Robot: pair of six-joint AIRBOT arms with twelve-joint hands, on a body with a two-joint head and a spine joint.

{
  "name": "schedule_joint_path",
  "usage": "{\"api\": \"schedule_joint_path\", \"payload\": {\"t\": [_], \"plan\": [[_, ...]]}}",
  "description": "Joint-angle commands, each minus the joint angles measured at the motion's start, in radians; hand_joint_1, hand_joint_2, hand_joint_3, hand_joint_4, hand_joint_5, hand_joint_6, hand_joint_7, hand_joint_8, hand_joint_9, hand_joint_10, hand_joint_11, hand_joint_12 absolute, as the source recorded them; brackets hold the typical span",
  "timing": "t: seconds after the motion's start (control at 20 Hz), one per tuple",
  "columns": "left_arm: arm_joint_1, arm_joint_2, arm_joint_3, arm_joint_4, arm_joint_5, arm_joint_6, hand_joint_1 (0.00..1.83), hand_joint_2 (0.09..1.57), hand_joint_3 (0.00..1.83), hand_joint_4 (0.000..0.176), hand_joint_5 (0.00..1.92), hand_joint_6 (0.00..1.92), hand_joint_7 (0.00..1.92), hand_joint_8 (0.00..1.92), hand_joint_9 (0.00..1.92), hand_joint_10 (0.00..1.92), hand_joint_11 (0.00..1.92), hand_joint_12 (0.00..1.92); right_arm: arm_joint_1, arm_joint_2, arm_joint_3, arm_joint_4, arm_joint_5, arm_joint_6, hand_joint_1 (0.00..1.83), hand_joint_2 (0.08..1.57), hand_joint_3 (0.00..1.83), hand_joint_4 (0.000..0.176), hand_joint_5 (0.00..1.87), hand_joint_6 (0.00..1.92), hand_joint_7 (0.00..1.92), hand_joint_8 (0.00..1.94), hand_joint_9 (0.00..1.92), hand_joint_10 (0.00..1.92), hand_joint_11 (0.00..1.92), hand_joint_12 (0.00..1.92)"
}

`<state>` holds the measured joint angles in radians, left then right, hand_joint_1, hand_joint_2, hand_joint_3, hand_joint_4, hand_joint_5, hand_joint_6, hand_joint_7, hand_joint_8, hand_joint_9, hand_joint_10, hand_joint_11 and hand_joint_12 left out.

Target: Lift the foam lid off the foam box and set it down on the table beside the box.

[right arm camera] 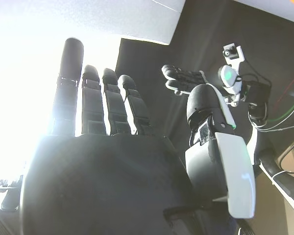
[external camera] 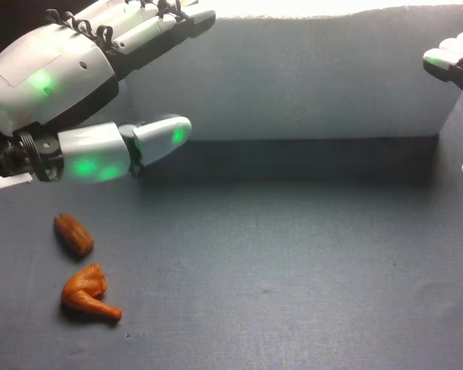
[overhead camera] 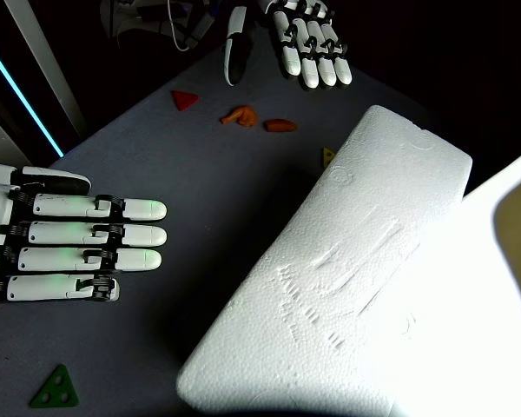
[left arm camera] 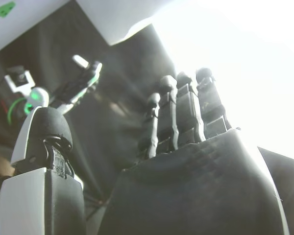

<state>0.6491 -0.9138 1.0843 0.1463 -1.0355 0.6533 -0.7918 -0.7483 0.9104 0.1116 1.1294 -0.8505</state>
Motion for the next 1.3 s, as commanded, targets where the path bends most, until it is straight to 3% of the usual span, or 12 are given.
{"api": "schedule_joint_path", "payload": {"t": [0.0,0.2,0.4,0.5,0.6,0.8,0.85,0.9,1.05,1.15,1.2,1.25], "plan": [[-0.009,0.002,0.002,-0.024,-0.124,-0.002,0.1,1.38,0.01,0.014,0.05,0.01,0.02,0.0,0.04,0.02,0.0,0.48,0.011,0.009,0.005,0.015,0.125,0.001,0.73,1.32,0.02,0.0,0.03,0.02,0.0,0.0,0.0,0.0,0.0,0.28],[-0.005,0.006,0.0,-0.032,-0.137,-0.001,0.14,1.36,0.0,0.023,0.01,0.0,0.0,0.0,0.0,0.0,0.0,0.03,0.011,0.009,0.007,0.025,0.136,-0.003,0.75,1.34,0.0,0.0,0.0,0.0,0.0,0.0,0.0,0.0,0.0,0.01],[-0.002,0.009,0.002,-0.066,-0.149,0.023,0.14,1.3,0.0,0.036,0.0,0.0,0.0,0.0,0.0,0.0,0.0,0.0,0.011,0.009,0.009,0.053,0.159,-0.017,0.63,1.33,0.0,0.0,0.0,0.0,0.0,0.0,0.0,0.0,0.0,0.0],[-0.004,0.008,0.006,-0.086,-0.154,0.033,0.19,1.29,0.0,0.018,0.0,0.0,0.0,0.0,0.0,0.0,0.0,0.0,0.011,0.009,0.01,0.073,0.176,-0.027,0.68,1.32,0.0,0.0,0.0,0.0,0.0,0.0,0.0,0.0,0.0,0.0],[-0.01,0.003,0.014,-0.113,-0.153,0.048,0.25,1.26,0.0,0.039,0.0,0.0,0.0,0.0,0.0,0.0,0.0,0.0,0.012,0.006,0.014,0.098,0.191,-0.042,0.61,1.29,0.0,0.0,0.0,0.0,0.0,0.0,0.0,0.0,0.0,0.0],[-0.012,-0.024,0.051,-0.185,-0.126,0.058,0.36,1.26,0.0,0.051,0.0,0.0,0.0,0.0,0.0,0.0,0.0,0.0,0.026,-0.014,0.037,0.163,0.208,-0.078,0.38,1.27,0.0,0.0,0.0,0.0,0.0,0.0,0.0,0.0,0.04,0.04],[-0.012,-0.031,0.062,-0.208,-0.125,0.059,0.38,1.25,0.0,0.047,0.0,0.0,0.0,0.0,0.0,0.0,0.0,0.0,0.034,-0.02,0.046,0.182,0.208,-0.086,0.35,1.26,0.01,0.0,0.0,0.0,0.0,0.0,0.0,0.0,0.01,0.32],[-0.011,-0.035,0.069,-0.229,-0.124,0.068,0.45,1.23,0.0,0.053,0.0,0.0,0.0,0.0,0.0,0.0,0.0,0.0,0.042,-0.023,0.053,0.197,0.208,-0.096,0.35,1.27,0.01,0.0,0.0,0.0,0.0,0.0,0.0,0.0,0.0,0.97],[-0.01,-0.044,0.085,-0.282,-0.127,0.084,0.49,1.23,0.0,0.069,0.0,0.0,0.0,0.0,0.0,0.0,0.0,0.0,0.059,-0.033,0.071,0.25,0.208,-0.13,0.39,1.23,0.0,0.019,0.0,0.0,0.0,0.0,0.0,0.0,0.0,1.85],[-0.01,-0.054,0.099,-0.323,-0.135,0.092,0.53,1.22,0.0,0.061,0.0,0.0,0.0,0.0,0.0,0.0,0.0,0.0,0.061,-0.043,0.085,0.283,0.208,-0.133,0.36,1.22,0.0,0.053,0.0,0.0,0.0,0.0,0.0,0.0,0.0,1.92],[-0.011,-0.061,0.107,-0.339,-0.135,0.092,0.53,1.22,0.0,0.05,0.0,0.0,0.0,0.0,0.0,0.0,0.0,0.0,0.061,-0.048,0.095,0.302,0.205,-0.133,0.43,1.22,0.0,0.058,0.0,0.0,0.0,0.0,0.0,0.0,0.0,1.92],[-0.016,-0.068,0.115,-0.349,-0.134,0.092,0.52,1.21,0.0,0.05,0.0,0.0,0.0,0.0,0.0,0.0,0.0,0.0,0.061,-0.053,0.103,0.319,0.203,-0.133,0.46,1.23,0.0,0.047,0.0,0.0,0.0,0.0,0.0,0.0,0.0,1.92]]}}
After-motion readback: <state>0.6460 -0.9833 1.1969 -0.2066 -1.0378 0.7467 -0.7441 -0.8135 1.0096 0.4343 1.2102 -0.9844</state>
